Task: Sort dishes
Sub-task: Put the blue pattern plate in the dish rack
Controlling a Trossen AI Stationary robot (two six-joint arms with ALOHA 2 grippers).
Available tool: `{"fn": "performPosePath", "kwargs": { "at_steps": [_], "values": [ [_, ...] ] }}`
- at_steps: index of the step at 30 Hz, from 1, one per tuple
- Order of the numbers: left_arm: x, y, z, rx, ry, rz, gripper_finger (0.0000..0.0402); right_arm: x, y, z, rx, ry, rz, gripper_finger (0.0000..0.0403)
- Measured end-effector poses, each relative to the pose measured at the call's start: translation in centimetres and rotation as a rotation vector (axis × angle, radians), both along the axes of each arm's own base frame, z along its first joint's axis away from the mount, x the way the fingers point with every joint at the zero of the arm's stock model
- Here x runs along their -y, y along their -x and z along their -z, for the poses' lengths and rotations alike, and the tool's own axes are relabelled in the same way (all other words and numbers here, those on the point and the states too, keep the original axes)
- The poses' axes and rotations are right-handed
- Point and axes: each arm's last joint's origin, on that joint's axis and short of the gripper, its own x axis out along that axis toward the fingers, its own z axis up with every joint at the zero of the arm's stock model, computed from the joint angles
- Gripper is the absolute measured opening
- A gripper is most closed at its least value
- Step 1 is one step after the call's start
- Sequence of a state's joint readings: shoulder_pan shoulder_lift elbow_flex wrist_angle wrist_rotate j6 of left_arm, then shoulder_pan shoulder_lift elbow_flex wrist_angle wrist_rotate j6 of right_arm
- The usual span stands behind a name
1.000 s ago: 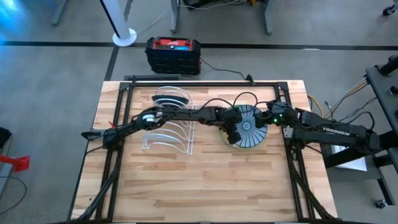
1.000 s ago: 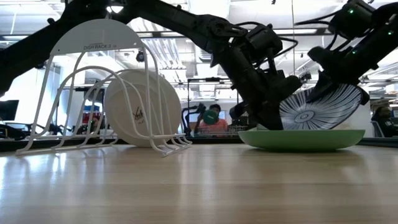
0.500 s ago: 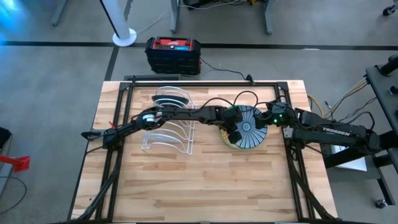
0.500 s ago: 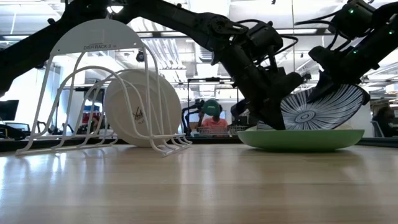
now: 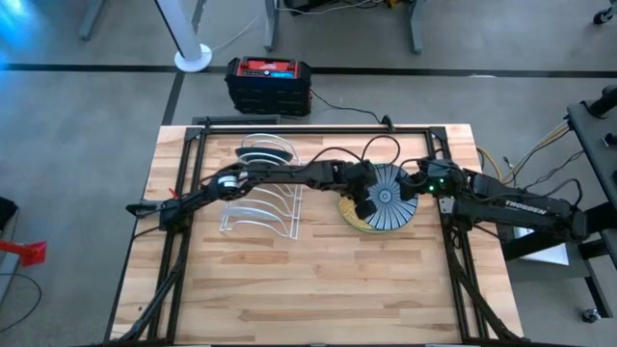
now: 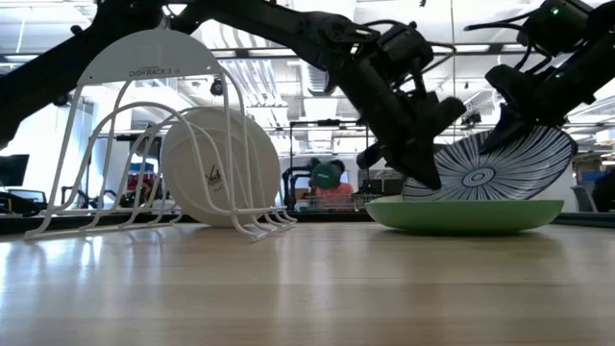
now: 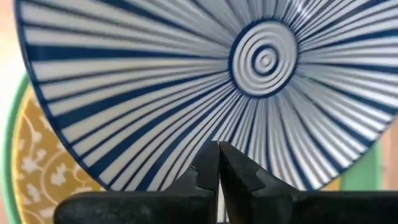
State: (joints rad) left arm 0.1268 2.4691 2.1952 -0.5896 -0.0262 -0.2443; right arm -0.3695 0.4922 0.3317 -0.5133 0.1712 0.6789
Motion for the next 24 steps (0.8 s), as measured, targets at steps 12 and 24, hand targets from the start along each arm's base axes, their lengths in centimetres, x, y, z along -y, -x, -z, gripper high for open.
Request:
{"fn": "performPosePath", "kwargs": {
  "at_steps": [12, 24],
  "values": [
    [0.1, 0.2, -2.1, 0.055, -0.025, 0.02, 0.0, -0.1, 0.4, -0.2, 0.014, 0.002, 0.003, 0.0005],
    [0.3, 1.3, -6.6, 0.124, -0.125, 0.095, 0.0, -0.2, 0.6, -1.8, 0.032, 0.089, -0.047, 0.0005]
  ]
}}
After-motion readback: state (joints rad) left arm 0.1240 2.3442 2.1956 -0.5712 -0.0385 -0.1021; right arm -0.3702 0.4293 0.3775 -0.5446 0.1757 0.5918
